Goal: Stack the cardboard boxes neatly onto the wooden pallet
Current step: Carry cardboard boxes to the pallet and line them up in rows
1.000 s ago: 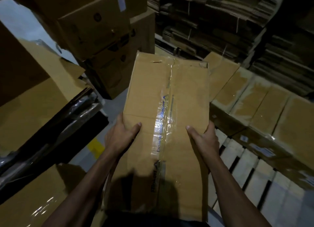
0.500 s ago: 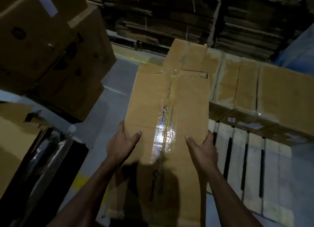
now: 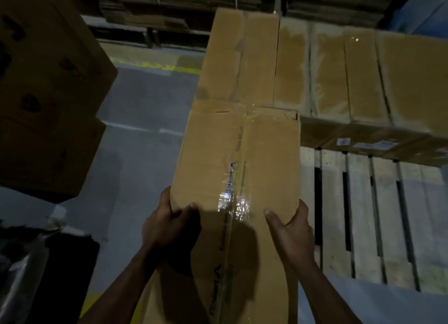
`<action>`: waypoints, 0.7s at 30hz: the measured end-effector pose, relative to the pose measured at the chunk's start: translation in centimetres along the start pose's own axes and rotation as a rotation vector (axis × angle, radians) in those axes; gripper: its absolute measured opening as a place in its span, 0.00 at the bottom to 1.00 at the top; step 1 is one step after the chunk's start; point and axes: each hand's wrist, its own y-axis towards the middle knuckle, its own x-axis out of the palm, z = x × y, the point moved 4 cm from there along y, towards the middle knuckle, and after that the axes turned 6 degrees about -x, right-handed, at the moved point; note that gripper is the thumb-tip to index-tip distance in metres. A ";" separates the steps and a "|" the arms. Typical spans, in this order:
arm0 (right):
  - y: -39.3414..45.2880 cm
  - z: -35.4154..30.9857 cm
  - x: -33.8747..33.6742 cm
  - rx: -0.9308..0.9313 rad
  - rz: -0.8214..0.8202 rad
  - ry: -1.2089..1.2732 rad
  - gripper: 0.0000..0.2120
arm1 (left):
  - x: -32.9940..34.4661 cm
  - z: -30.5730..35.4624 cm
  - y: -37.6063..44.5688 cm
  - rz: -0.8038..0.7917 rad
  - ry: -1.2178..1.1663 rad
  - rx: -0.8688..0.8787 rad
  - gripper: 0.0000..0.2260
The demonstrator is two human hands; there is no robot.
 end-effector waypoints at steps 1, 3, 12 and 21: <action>0.8 1.0 1.0 0.008 0.005 0.001 0.41 | 0.9 -0.7 1.0 0.005 -0.001 0.010 0.37; 2.4 2.5 2.9 0.019 0.004 0.004 0.41 | 2.4 -1.8 2.8 0.012 -0.015 0.007 0.37; 7.8 5.2 8.6 -0.045 0.002 0.012 0.39 | 6.4 -5.3 9.5 0.043 -0.077 -0.048 0.38; 11.8 4.7 10.8 -0.102 0.015 0.039 0.38 | 7.5 -5.2 14.3 0.065 -0.143 -0.014 0.38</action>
